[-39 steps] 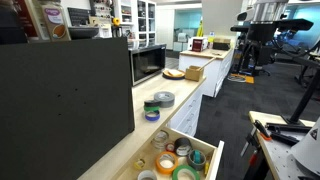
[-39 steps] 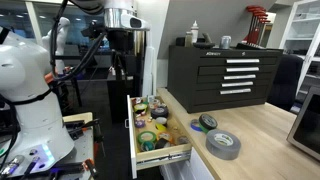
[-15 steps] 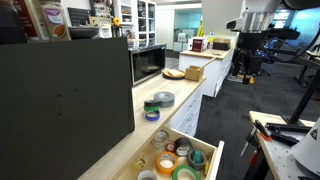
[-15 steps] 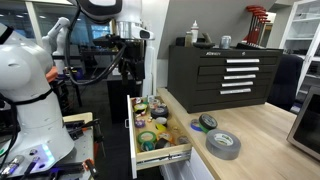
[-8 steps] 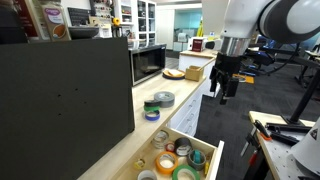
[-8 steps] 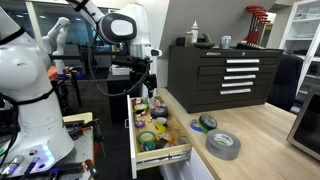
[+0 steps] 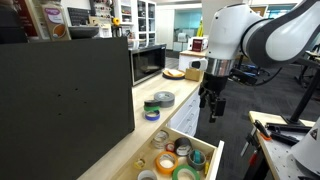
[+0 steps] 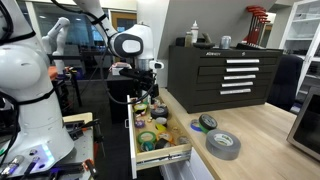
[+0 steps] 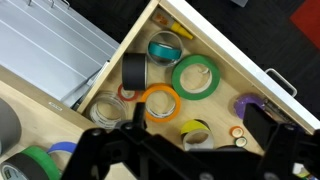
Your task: Take the orange masking tape out of the open drawer and place it on top of the grey masking tape on the counter
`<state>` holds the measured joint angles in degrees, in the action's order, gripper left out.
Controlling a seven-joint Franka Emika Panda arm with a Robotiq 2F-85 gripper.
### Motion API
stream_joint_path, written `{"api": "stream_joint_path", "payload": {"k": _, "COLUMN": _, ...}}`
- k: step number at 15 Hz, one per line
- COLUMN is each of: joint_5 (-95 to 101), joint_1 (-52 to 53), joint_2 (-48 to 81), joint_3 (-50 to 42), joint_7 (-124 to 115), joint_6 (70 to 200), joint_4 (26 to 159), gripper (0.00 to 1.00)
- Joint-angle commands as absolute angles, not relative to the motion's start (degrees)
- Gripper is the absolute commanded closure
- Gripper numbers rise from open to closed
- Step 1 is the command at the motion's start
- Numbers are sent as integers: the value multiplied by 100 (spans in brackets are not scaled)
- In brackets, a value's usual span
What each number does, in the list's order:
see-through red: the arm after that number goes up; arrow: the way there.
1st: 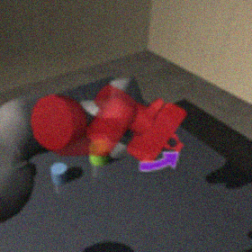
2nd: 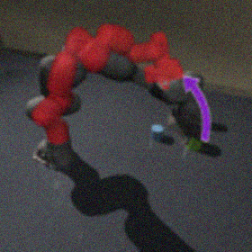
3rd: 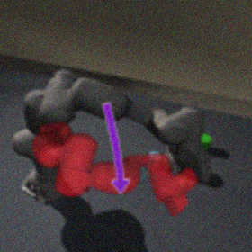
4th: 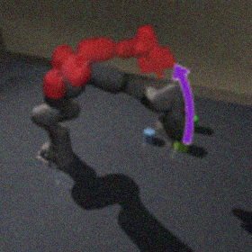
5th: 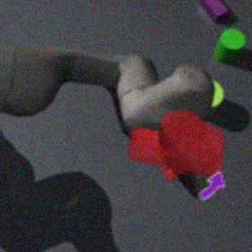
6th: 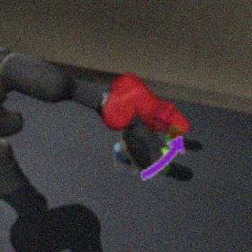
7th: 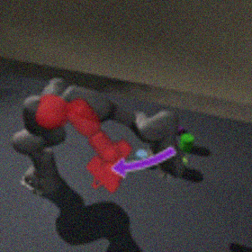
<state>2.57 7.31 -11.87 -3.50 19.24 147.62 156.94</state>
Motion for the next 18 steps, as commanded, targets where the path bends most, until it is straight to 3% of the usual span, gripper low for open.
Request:
{"api": "stream_joint_path", "payload": {"k": 1, "joint_5": 218, "joint_1": 628, "joint_2": -1191, "joint_3": -246, "joint_7": 1950, "joint_6": 14752, "joint_4": 15691, "gripper": 0}}
{"api": "stream_joint_path", "payload": {"k": 6, "joint_5": 261, "joint_1": 591, "joint_2": -1127, "joint_3": -248, "joint_7": 1911, "joint_6": 14859, "joint_4": 15762, "gripper": 0}}
{"api": "stream_joint_path", "payload": {"k": 12, "joint_5": -427, "joint_1": 727, "joint_2": 180, "joint_3": -200, "joint_7": 2236, "joint_6": 16091, "joint_4": 15654, "gripper": 0}}
{"api": "stream_joint_path", "payload": {"k": 18, "joint_5": -1415, "joint_1": 215, "joint_2": 1492, "joint_3": 844, "joint_7": 2881, "joint_6": 16899, "joint_4": 14969, "gripper": 0}}
